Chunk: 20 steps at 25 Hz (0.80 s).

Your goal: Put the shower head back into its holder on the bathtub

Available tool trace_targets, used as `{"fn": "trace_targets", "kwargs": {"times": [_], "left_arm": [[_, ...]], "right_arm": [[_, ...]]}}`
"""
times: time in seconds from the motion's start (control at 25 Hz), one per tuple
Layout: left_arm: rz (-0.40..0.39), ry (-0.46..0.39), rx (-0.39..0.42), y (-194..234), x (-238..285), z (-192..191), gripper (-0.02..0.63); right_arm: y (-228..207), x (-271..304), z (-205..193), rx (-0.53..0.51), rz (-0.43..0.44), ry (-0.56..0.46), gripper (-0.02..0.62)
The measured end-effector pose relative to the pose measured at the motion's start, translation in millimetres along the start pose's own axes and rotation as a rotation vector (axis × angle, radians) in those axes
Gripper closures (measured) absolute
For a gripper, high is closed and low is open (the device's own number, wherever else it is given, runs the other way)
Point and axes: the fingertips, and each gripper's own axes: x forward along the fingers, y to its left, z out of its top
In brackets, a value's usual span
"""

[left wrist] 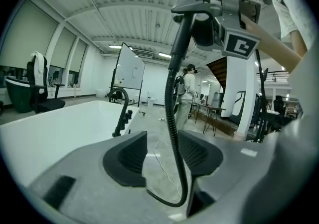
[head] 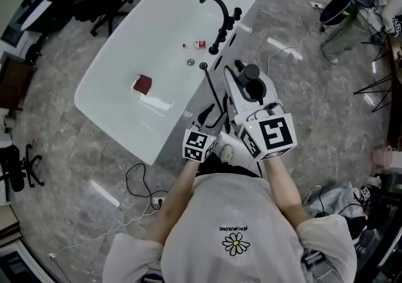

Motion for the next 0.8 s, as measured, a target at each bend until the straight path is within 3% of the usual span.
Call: {"fn": "trace_targets", "kwargs": {"times": [0.16,0.48,0.8], "left_arm": [[0.025,-0.010,-0.060,27,39,10,0.408],[-0.011,0.021,-0.086,68,96,24,0.407],[-0.076,0.133,-0.131,87,139,-10,0.389]], "right_arm": [[-26,44,2,-0.011,0.027,0.001,0.494],[-69,127,7,-0.012,0.046,-0.003,0.494],[-84,188,9,-0.014,0.078,0.006,0.494]]}}
